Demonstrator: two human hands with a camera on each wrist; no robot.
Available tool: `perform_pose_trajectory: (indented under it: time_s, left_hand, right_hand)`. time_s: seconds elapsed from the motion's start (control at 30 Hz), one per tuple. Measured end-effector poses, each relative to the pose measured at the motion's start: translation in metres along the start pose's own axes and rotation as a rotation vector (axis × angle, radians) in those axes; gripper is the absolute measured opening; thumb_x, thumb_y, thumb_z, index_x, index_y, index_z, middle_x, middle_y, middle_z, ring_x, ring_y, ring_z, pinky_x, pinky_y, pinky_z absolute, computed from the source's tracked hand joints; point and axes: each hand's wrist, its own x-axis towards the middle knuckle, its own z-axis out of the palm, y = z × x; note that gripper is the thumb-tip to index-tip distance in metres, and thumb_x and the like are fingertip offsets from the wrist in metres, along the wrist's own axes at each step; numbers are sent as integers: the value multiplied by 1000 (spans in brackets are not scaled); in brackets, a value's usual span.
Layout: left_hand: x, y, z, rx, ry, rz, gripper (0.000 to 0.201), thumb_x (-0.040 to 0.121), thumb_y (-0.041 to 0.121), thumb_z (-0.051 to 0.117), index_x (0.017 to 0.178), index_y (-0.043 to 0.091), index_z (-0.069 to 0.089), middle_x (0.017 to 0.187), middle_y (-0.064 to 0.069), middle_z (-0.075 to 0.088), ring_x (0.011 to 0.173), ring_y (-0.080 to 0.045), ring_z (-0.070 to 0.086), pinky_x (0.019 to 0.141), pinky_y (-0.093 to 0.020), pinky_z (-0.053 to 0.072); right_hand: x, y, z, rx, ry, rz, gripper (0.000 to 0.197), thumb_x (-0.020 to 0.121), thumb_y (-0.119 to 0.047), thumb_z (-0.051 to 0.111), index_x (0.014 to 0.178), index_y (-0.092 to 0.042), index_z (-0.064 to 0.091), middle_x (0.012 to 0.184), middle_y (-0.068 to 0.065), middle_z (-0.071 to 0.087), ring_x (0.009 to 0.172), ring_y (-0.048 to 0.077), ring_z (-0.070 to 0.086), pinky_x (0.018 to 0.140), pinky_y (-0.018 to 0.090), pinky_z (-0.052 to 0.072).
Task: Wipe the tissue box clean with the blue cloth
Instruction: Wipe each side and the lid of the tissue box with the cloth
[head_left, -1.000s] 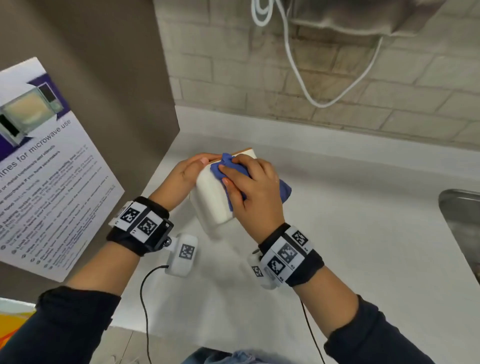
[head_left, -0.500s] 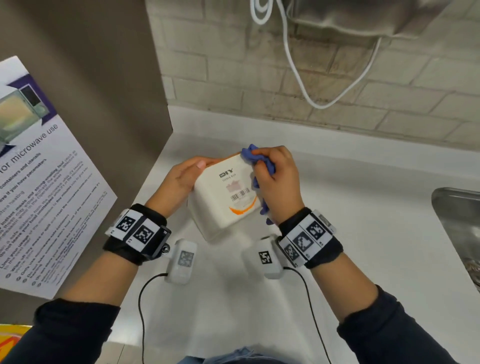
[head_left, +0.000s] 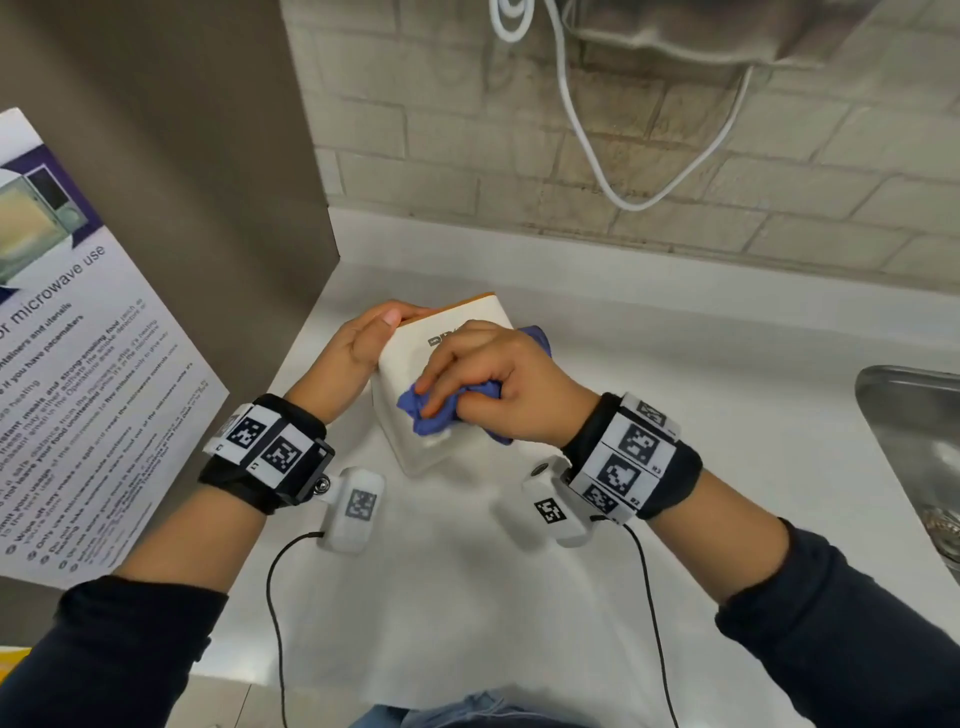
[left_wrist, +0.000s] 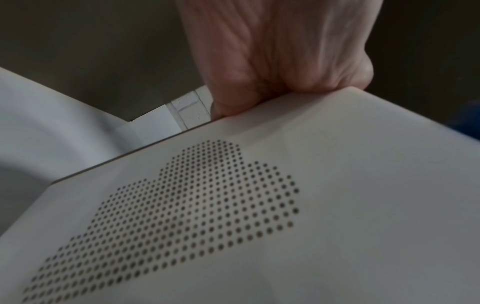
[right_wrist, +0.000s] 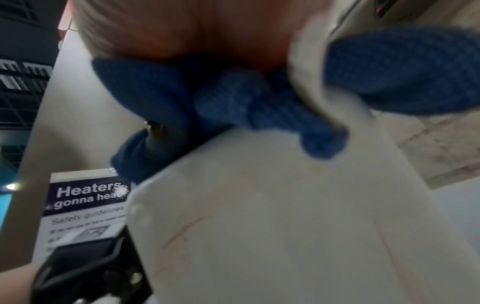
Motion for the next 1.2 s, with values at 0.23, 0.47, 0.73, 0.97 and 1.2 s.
perform_pose_trajectory:
  time_s: [0.23, 0.47, 0.73, 0.97, 1.2]
  left_hand:
    - [-4, 3, 2, 34, -4, -8, 37, 82, 48, 39, 100, 27, 64, 93, 20, 71, 85, 2, 62, 69, -9, 44]
    - [-10, 7, 5, 59, 62, 2, 33, 89, 41, 38, 102, 26, 63, 93, 24, 71, 87, 4, 63, 69, -7, 45]
    - [-17, 9, 25, 48, -74, -11, 57, 64, 78, 53, 102, 35, 57, 100, 22, 67, 92, 4, 60, 74, -10, 45]
    - [-18, 23, 30, 234, -323, -52, 77, 55, 44, 73, 126, 45, 43, 110, -1, 60, 103, -9, 56, 95, -21, 40]
    - [-36, 9, 40, 768, -761, -45, 91, 72, 19, 74, 142, 37, 20, 120, 21, 37, 108, 8, 35, 93, -3, 26]
  right_hand:
    - [-19, 2, -12, -136, -122, -81, 29, 64, -9, 42, 45, -10, 64, 78, 9, 65, 74, 24, 53, 69, 31, 43]
    - [-58, 31, -46, -411, 67, 49, 29, 68, -4, 39, 43, -8, 54, 80, 7, 58, 73, 24, 51, 65, 27, 43]
    - [-102, 25, -52, 57, 626, 434, 22, 74, 1, 40, 67, 1, 62, 83, 15, 54, 77, 1, 58, 73, 15, 45]
    - [-130, 9, -39, 110, 684, 551, 19, 79, 2, 34, 78, 4, 54, 77, 23, 54, 65, 10, 52, 66, 8, 43]
    - [-157, 15, -31, 72, 710, 608, 20, 77, -4, 37, 81, -4, 57, 88, 14, 58, 84, 23, 55, 80, 30, 45]
